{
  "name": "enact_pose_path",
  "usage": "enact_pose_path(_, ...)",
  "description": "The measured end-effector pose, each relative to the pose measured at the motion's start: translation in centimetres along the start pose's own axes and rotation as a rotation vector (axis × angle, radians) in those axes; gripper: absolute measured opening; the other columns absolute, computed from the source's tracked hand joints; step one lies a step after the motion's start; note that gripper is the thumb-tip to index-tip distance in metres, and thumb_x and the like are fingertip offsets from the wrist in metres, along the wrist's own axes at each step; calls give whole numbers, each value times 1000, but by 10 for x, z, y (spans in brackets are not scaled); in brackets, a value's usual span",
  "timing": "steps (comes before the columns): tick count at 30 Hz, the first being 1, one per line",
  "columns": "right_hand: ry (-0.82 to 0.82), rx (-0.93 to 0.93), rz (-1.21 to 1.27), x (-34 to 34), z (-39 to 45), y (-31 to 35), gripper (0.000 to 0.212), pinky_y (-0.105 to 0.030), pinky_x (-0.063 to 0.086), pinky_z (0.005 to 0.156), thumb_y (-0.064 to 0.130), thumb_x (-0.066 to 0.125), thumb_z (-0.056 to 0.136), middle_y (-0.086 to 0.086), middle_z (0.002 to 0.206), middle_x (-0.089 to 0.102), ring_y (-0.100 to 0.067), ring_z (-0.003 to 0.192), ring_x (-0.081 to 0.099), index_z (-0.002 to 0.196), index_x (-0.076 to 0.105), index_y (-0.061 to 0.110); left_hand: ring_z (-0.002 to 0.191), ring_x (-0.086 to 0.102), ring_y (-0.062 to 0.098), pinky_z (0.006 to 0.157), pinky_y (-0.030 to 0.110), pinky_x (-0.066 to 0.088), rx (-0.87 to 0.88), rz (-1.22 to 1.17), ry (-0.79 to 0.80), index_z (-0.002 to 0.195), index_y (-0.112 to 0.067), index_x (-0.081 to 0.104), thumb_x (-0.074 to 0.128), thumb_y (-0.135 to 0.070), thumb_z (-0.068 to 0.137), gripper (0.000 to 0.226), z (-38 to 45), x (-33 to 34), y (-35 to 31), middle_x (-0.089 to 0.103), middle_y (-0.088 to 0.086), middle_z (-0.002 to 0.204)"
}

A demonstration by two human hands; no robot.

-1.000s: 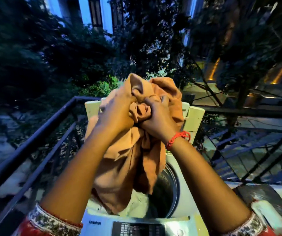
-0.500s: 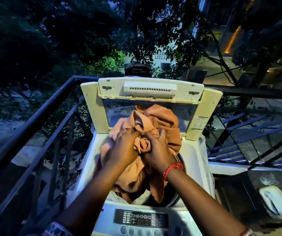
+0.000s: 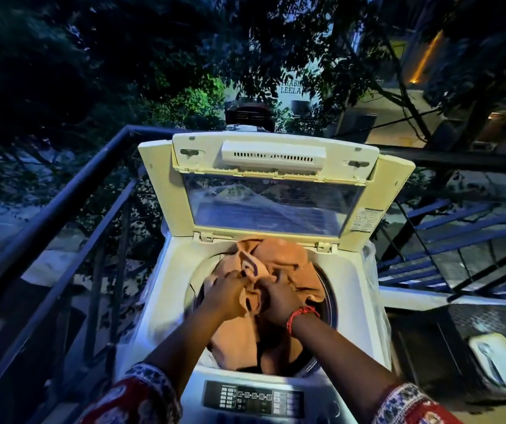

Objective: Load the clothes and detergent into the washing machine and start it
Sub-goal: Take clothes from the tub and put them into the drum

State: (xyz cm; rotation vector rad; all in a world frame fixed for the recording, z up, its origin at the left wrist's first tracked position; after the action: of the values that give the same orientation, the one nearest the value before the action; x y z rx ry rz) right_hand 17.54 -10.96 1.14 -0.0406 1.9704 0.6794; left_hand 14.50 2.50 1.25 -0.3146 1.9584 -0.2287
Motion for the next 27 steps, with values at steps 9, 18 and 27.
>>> enact_pose_path(9,111,-8,-166,3,8,-23,48,-44,47,96,33,81,71,-11,131,34,-37,110,51,114,61,25,111,56,27,89,41,52,-11,14,19,115,-21,58,82,-34,64,58,12,10,11,51,5,122)
enact_pose_path(18,-89,54,-129,-19,-16,-37,62,-41,46,96,40,80,69,-13,127,38,-37,111,52,123,53,21,100,58,21,79,40,53,197,-68,-128,95,-30,55,67,-36,76,23,24,2,-38,51,-4,109)
enact_pose_path(27,-368,372,69,-39,-117,-101,66,-40,44,96,36,81,69,-12,132,39,-37,112,50,126,51,21,129,43,23,102,37,44,543,-114,-217,127,-18,50,72,-31,77,55,10,21,-139,42,0,141)
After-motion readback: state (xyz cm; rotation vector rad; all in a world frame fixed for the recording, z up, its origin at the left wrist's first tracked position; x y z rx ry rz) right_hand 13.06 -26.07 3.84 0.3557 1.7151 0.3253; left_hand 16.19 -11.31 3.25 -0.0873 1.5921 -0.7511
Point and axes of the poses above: each hand's wrist, its own z-axis towards the middle knuckle, its own x-axis out of the palm, y = z × x, the point moved 4 cm from there along z, towards the middle knuckle
